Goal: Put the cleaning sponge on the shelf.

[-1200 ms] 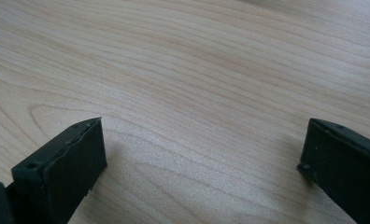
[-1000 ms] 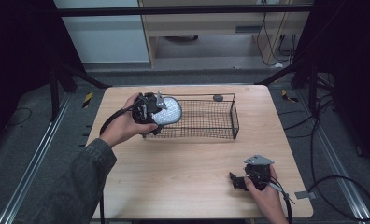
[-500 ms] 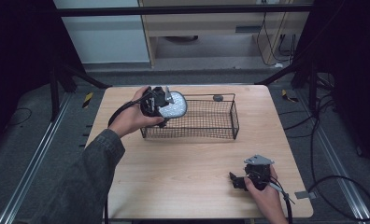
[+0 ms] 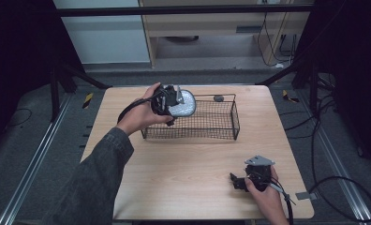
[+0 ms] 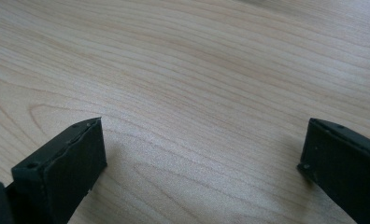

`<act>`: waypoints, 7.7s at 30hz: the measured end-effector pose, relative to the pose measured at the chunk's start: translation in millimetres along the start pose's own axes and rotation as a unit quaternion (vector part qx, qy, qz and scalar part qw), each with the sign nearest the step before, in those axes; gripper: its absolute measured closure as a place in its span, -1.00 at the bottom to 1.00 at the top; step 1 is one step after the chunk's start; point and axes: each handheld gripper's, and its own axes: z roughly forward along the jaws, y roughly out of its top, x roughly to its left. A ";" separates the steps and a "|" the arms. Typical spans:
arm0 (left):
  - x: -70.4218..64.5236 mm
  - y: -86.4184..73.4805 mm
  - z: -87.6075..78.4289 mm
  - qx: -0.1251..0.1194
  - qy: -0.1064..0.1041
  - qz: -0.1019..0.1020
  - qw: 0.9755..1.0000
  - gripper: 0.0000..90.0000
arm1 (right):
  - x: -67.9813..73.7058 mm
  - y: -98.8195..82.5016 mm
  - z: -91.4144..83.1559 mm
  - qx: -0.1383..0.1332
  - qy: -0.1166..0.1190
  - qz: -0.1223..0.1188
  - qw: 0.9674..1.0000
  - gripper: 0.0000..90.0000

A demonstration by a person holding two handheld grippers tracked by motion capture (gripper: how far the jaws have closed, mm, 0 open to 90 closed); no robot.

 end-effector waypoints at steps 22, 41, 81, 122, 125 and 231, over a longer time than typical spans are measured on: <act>-2.2 -24.3 25.6 0.016 0.013 0.014 1.000 -0.80 | -0.1 0.2 0.2 0.000 0.002 0.001 1.000 -0.99; -2.4 -33.1 36.3 0.012 0.007 0.001 1.000 -0.80 | 0.0 0.2 0.2 0.000 0.001 0.001 1.000 -0.99; -0.2 -37.1 58.7 0.009 -0.025 -0.023 0.999 -0.83 | 0.0 0.2 0.3 -0.001 0.001 0.001 1.000 -0.99; 1.0 -27.7 37.4 -0.033 -0.044 -0.086 0.995 -0.86 | 0.0 0.2 0.1 0.001 0.001 0.002 1.000 -0.99; -3.2 -25.3 32.7 -0.039 -0.048 -0.100 0.993 -0.85 | 0.0 0.2 0.1 0.001 0.001 0.001 1.000 -0.99; -104.8 -193.1 3.6 -0.048 0.005 -0.355 0.934 -0.91 | 0.6 -0.3 -0.1 -0.001 0.000 0.003 1.000 -0.99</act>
